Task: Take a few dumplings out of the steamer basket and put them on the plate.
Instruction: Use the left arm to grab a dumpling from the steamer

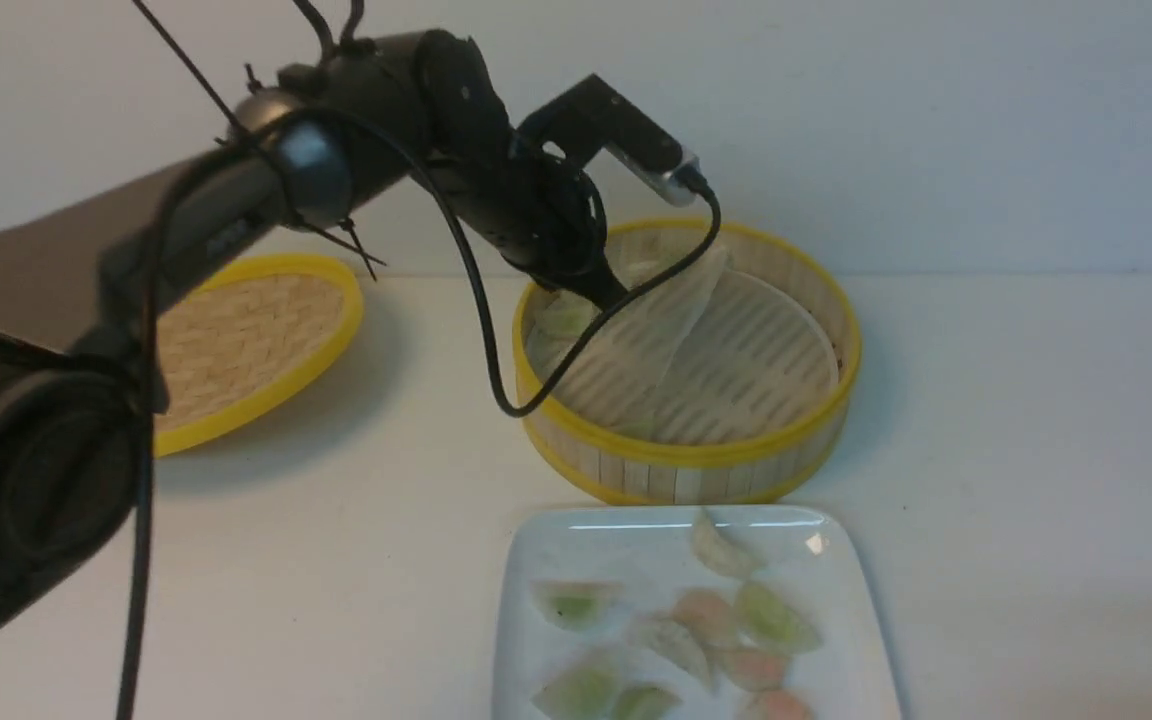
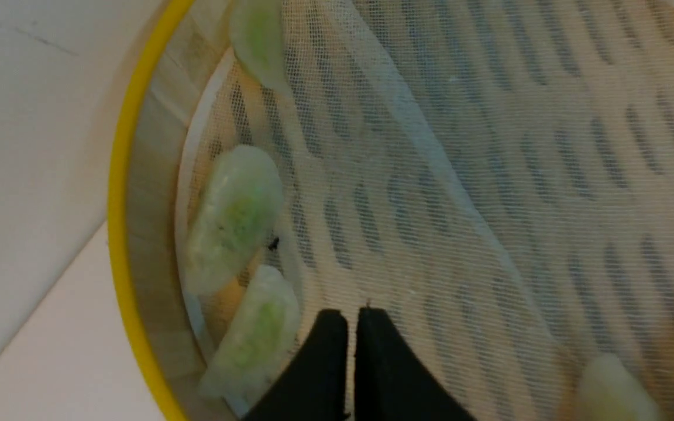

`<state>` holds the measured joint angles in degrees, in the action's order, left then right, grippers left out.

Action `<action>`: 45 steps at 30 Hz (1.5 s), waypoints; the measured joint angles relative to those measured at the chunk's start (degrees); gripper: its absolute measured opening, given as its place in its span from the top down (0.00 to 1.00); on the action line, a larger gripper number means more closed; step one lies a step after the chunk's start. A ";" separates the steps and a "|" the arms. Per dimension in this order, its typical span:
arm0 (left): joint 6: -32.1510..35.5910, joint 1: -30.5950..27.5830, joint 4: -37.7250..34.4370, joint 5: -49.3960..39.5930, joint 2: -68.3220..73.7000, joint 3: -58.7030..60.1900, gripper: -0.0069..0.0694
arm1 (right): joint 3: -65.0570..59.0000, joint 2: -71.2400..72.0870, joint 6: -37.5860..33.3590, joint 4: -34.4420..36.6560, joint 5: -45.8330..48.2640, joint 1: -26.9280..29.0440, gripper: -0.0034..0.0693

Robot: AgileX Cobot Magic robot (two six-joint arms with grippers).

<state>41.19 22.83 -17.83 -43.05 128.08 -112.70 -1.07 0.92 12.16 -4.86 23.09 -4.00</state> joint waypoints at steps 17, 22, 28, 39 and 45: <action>11.39 0.06 3.99 9.13 7.98 -0.42 0.39 | 0.00 0.00 0.00 0.00 0.00 0.00 0.97; 11.37 0.06 4.73 9.07 8.45 -0.50 0.39 | 0.00 0.00 0.00 0.00 0.00 0.00 0.97; 9.87 0.06 4.94 8.75 9.04 -0.80 0.54 | 0.00 0.00 0.00 0.00 0.00 0.00 0.97; 7.04 1.83 5.49 -1.93 6.51 -4.25 0.79 | 0.00 0.00 0.00 0.00 -0.07 0.00 0.97; 6.94 2.63 4.15 -6.63 3.03 -7.94 0.79 | 0.00 0.00 0.00 0.00 -0.07 0.00 0.97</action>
<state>48.13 25.46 -13.68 -49.68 131.11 -120.64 -1.07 0.92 12.16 -4.86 23.02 -4.00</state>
